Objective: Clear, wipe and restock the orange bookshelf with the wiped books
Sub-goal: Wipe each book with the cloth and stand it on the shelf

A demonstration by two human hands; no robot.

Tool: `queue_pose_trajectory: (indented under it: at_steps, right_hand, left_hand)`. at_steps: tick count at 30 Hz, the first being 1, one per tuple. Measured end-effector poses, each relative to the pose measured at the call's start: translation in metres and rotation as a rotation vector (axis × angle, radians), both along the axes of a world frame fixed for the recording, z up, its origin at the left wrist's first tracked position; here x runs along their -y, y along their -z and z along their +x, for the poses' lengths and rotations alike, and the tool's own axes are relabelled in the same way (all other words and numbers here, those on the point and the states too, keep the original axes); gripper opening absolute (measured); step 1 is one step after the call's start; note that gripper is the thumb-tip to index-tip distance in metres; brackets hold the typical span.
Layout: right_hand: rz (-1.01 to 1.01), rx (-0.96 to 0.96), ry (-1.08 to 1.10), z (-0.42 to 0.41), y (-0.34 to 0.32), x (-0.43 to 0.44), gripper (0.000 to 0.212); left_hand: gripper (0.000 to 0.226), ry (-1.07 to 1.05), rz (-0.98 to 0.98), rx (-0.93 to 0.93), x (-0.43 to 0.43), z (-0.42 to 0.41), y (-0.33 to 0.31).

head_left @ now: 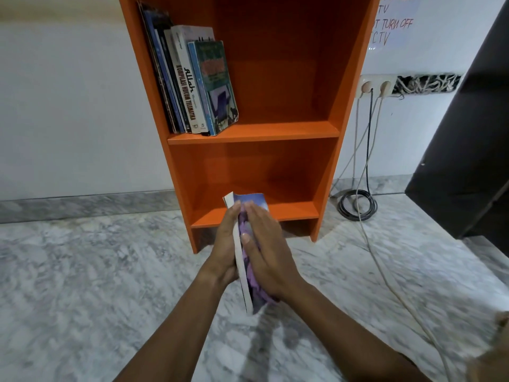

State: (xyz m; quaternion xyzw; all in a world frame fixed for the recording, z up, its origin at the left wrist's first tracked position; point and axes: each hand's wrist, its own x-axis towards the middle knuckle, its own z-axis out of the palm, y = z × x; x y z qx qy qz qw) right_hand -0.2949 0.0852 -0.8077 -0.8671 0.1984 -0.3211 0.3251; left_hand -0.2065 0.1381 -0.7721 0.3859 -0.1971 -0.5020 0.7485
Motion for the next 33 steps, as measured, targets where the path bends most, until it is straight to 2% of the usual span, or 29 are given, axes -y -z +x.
queue_pose_trajectory:
  at_steps: [4,6,8,11,16,21,24,27,30,33]
  right_hand:
    - [-0.157,-0.013,0.201,0.007,-0.015,0.021,0.050]
    - [-0.209,0.045,0.282,0.007,-0.019,0.035,0.043]
    - [-0.197,0.105,0.344,0.006,-0.015,0.045,0.036]
    - [-0.083,0.174,0.380,0.006,-0.004,0.051,0.033]
    - [0.071,0.210,0.340,0.000,0.016,0.038,0.043]
    - [0.140,0.198,0.232,-0.006,0.034,0.022,0.036]
    - [0.230,0.195,0.213,-0.010,0.035,0.022,0.037]
    - [0.286,0.193,0.193,-0.013,0.031,0.028,0.025]
    - [0.265,0.189,0.163,-0.013,0.025,0.026,0.019]
    - [0.217,0.210,0.055,-0.011,0.013,0.005,0.021]
  left_hand:
    - [0.042,-0.044,0.020,-0.086,-0.001,-0.027,0.005]
    - [0.053,0.011,0.014,-0.131,0.002,-0.035,0.007]
    - [0.064,0.019,0.010,-0.171,0.004,-0.034,0.007]
    - [0.063,-0.032,0.011,-0.149,0.004,-0.023,0.009]
    - [0.047,-0.146,0.029,-0.141,0.005,0.002,0.010]
    - [0.047,-0.222,0.038,-0.147,0.006,0.017,0.005]
    - [0.051,-0.332,0.038,-0.175,0.008,0.028,0.007]
    - [0.061,-0.357,-0.003,-0.220,0.010,0.033,0.008]
    - [0.071,-0.312,0.006,-0.251,0.013,0.031,0.006]
    - [0.067,-0.310,0.016,-0.269,0.013,0.032,0.006]
